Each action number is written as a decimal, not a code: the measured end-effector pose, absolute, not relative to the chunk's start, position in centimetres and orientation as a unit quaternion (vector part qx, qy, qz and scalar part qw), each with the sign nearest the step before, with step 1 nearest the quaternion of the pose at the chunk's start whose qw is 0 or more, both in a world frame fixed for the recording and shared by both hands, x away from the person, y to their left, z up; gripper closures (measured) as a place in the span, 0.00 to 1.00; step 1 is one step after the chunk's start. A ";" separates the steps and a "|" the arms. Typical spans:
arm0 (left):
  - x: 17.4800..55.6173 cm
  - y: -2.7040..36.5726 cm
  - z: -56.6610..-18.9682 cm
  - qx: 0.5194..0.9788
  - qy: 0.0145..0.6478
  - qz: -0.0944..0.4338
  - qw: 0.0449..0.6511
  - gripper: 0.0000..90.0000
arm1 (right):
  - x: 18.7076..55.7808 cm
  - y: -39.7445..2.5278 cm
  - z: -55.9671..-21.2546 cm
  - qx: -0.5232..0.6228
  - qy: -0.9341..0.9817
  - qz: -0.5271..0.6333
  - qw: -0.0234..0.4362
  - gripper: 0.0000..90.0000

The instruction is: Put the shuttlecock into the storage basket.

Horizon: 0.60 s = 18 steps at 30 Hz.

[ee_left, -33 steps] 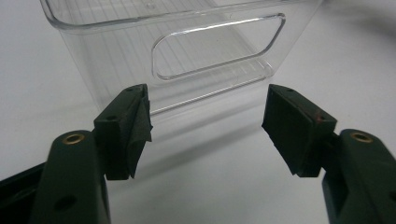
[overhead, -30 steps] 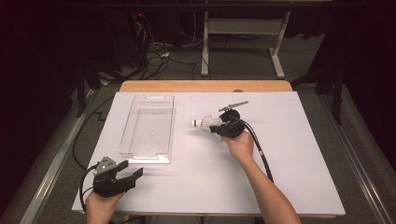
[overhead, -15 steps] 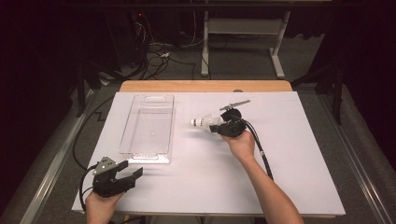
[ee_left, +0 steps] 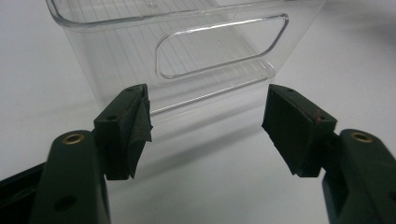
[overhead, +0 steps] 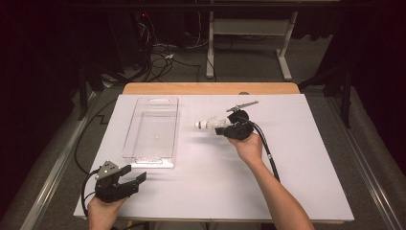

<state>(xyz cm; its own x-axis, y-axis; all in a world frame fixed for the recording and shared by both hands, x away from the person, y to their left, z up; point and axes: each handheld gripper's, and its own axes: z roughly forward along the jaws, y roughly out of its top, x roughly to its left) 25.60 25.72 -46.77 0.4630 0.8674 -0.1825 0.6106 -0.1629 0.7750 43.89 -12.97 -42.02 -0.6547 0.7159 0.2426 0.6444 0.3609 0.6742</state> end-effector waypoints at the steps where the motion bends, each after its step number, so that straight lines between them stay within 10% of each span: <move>1: 25.6 25.7 -46.8 0.747 0.495 0.154 0.417 0.37 | 43.9 -12.9 -41.9 0.412 0.824 0.386 0.046 0.99; 18: 25.6 25.7 -46.8 0.747 0.494 0.154 0.416 0.37 | 43.7 -12.1 -40.8 0.397 0.828 0.394 0.044 0.99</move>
<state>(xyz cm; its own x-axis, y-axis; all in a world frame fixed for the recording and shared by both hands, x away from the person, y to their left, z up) 25.59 25.68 -46.78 0.4637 0.8673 -0.1809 0.6105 -0.1648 0.7747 43.70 -12.10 -40.78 -0.6807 0.6919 0.2407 0.6232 0.3741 0.6868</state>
